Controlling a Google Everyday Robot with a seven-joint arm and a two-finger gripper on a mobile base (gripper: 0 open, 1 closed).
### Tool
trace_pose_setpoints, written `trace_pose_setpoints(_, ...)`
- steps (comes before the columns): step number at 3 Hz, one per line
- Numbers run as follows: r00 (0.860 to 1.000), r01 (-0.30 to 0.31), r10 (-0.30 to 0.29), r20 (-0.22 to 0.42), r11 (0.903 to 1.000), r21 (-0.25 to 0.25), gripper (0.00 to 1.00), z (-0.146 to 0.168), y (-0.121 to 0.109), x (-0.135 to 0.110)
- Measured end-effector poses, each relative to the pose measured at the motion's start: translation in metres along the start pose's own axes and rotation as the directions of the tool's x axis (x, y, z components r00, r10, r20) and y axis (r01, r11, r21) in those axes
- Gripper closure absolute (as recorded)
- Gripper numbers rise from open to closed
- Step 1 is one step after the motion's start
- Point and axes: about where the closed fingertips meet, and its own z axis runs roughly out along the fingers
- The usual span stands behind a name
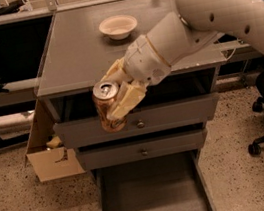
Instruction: Place orange can into bottom drawer
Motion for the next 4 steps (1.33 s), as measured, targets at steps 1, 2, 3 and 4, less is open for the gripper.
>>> trace_pose_setpoints(1,1.000,-0.011,0.011,0.009,0.9998,-0.015,1.00,0.013,0.033,0.009)
trace_pose_setpoints(2,0.995,-0.089,0.090,0.032,0.9954,-0.036,1.00,0.032,0.076,0.035)
trace_pose_setpoints(3,0.995,-0.089,0.090,0.032,0.9954,-0.036,1.00,0.032,0.076,0.035)
trace_pose_setpoints(4,0.993,-0.118,0.119,0.017,0.9924,-0.033,1.00,0.044,0.093,0.051)
